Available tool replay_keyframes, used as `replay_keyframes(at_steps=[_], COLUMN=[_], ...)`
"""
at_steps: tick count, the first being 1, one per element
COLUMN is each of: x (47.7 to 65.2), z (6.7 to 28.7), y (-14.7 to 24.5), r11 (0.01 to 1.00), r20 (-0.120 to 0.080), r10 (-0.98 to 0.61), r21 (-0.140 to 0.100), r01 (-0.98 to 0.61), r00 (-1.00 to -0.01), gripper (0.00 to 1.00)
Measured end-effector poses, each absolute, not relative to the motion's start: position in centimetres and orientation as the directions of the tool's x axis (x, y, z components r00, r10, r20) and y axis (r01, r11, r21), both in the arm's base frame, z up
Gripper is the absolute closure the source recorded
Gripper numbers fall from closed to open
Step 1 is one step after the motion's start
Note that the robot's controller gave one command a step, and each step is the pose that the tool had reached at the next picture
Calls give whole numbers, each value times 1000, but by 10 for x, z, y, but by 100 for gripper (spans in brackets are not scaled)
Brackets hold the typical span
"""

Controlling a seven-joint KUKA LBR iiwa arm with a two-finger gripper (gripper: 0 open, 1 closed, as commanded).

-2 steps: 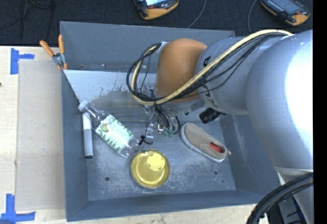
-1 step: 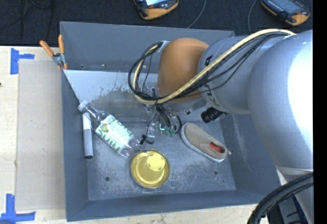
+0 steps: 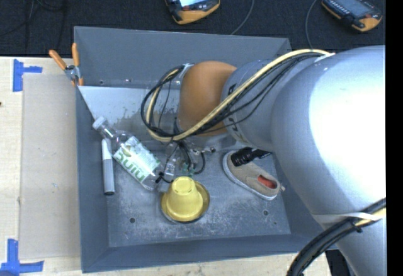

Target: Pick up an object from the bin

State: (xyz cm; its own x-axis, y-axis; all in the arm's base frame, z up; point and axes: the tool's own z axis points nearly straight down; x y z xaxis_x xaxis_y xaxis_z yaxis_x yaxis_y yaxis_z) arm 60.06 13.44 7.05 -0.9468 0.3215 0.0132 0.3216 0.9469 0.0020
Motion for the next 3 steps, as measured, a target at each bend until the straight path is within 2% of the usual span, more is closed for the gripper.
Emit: replay_keyframes(at_steps=[1, 2, 3], x=[601, 516, 487], z=[71, 69, 254], y=[134, 107, 62], r11=[947, 978, 976], r20=[12, 16, 9], r10=[320, 207, 219], r21=[2, 1, 2], r01=[320, 207, 219], r00=[-947, -978, -976], gripper=[0, 0, 0])
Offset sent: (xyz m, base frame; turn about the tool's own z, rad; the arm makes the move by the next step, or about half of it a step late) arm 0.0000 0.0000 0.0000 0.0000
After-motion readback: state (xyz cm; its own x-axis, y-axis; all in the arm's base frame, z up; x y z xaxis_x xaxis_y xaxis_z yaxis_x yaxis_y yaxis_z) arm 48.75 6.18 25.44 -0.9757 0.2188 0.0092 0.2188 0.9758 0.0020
